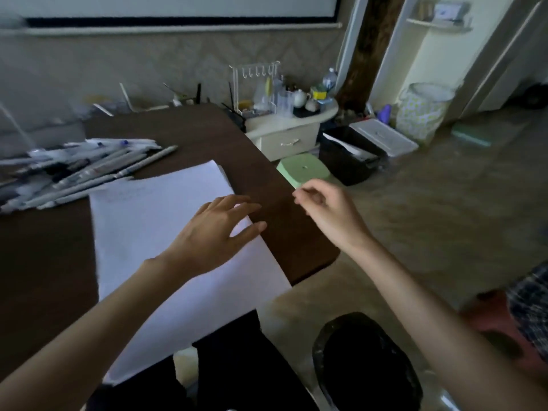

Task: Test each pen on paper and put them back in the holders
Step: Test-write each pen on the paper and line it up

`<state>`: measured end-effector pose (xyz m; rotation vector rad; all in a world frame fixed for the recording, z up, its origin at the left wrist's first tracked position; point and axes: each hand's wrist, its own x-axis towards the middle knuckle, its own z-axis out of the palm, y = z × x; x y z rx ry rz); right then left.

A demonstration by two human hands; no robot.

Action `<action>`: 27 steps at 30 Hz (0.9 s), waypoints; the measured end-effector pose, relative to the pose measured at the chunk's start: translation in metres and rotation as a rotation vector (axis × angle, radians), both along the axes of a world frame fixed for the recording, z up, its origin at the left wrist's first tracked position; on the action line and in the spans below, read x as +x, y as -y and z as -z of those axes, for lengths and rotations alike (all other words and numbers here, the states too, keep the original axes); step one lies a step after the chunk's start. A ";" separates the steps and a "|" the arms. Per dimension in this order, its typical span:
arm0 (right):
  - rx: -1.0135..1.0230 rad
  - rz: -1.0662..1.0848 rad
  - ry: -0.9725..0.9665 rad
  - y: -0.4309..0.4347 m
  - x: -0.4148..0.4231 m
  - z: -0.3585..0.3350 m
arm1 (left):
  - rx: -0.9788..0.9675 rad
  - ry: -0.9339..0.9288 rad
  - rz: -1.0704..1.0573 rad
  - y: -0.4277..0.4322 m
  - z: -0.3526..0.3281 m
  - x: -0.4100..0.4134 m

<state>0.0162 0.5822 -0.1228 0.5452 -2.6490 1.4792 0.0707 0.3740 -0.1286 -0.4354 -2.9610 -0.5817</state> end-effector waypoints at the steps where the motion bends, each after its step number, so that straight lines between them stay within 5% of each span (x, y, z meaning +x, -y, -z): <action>1: 0.010 -0.052 -0.004 0.023 -0.004 -0.006 | 0.002 0.006 -0.054 0.019 -0.003 0.004; 8: 0.096 -0.340 -0.083 0.179 -0.027 -0.012 | 0.088 -0.116 -0.383 0.152 0.006 0.053; 14: 0.239 -0.502 -0.279 0.281 -0.056 0.011 | 0.032 -0.118 -0.435 0.191 0.028 0.076; 22: 0.724 -0.608 -0.723 0.316 -0.076 0.026 | 0.067 -0.086 -0.464 0.197 0.039 0.071; 27: 0.627 -0.550 -0.778 0.303 -0.073 0.009 | 0.149 -0.199 -0.547 0.195 0.037 0.074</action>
